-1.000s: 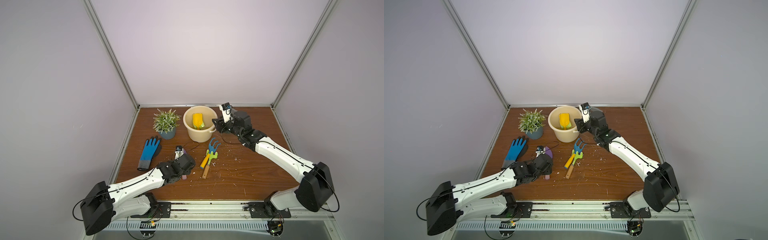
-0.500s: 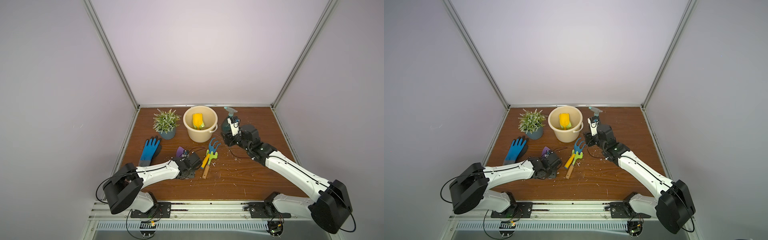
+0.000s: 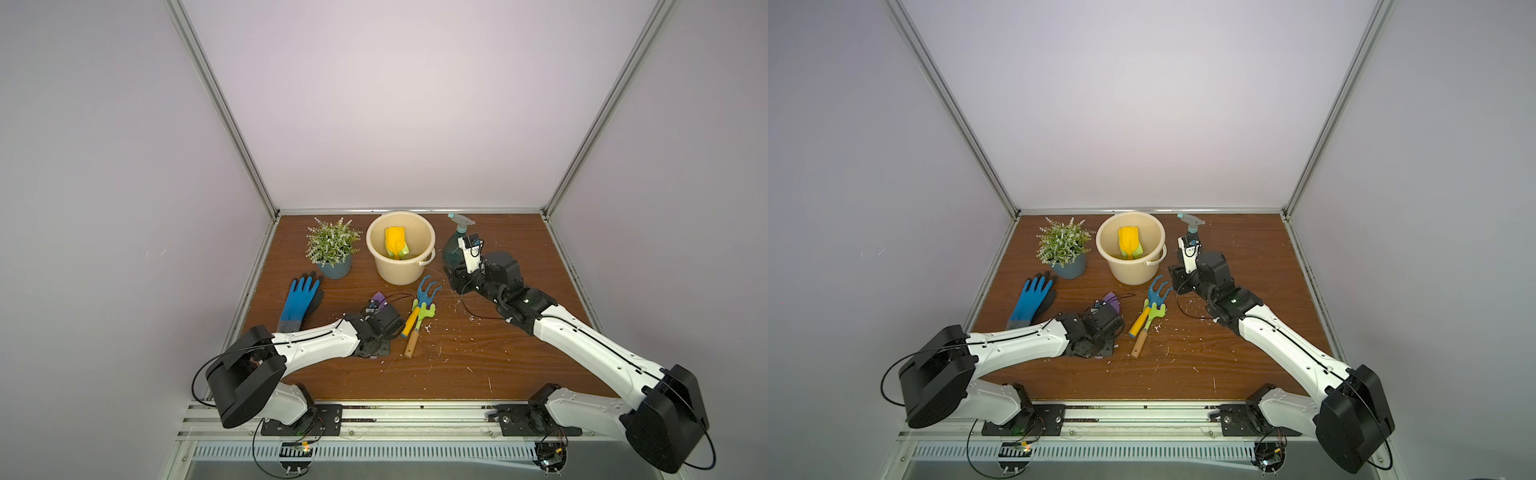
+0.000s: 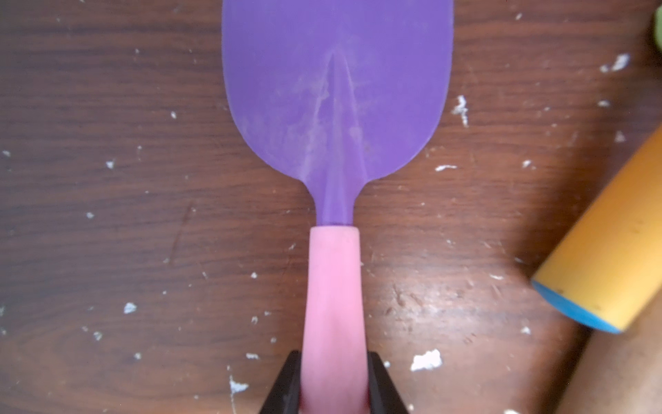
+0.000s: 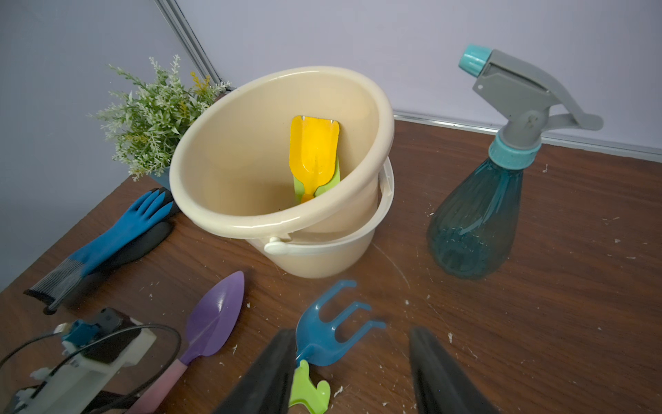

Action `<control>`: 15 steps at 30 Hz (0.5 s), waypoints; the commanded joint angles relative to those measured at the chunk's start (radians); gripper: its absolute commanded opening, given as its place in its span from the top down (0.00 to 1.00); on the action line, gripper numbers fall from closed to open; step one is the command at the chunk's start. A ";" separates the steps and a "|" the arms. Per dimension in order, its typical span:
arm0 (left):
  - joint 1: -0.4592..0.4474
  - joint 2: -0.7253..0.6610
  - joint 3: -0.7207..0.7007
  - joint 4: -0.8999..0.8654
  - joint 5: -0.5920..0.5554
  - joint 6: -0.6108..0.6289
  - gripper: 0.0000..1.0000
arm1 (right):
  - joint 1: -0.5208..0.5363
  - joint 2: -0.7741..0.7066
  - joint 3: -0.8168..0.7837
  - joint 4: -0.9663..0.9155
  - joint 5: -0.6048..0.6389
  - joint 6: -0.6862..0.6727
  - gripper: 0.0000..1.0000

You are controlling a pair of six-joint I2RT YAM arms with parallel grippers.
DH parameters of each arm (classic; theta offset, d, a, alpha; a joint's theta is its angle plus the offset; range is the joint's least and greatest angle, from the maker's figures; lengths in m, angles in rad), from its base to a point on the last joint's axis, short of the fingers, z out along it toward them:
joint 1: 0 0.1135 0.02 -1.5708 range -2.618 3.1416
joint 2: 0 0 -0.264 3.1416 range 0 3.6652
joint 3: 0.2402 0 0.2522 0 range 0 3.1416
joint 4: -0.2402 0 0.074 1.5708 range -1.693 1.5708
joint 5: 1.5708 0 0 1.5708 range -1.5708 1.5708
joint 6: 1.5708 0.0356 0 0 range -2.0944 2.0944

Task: Organize the gardening tools
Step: Pick up the gardening tool from the center of the board.

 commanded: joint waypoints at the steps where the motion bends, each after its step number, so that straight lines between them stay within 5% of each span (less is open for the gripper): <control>1: 0.005 -0.070 0.031 -0.022 -0.017 0.043 1.00 | -0.004 -0.030 -0.011 0.016 0.020 0.015 0.43; 15: -0.091 -0.197 0.082 -0.021 0.076 0.245 1.00 | -0.019 -0.026 0.018 0.033 0.000 0.034 0.37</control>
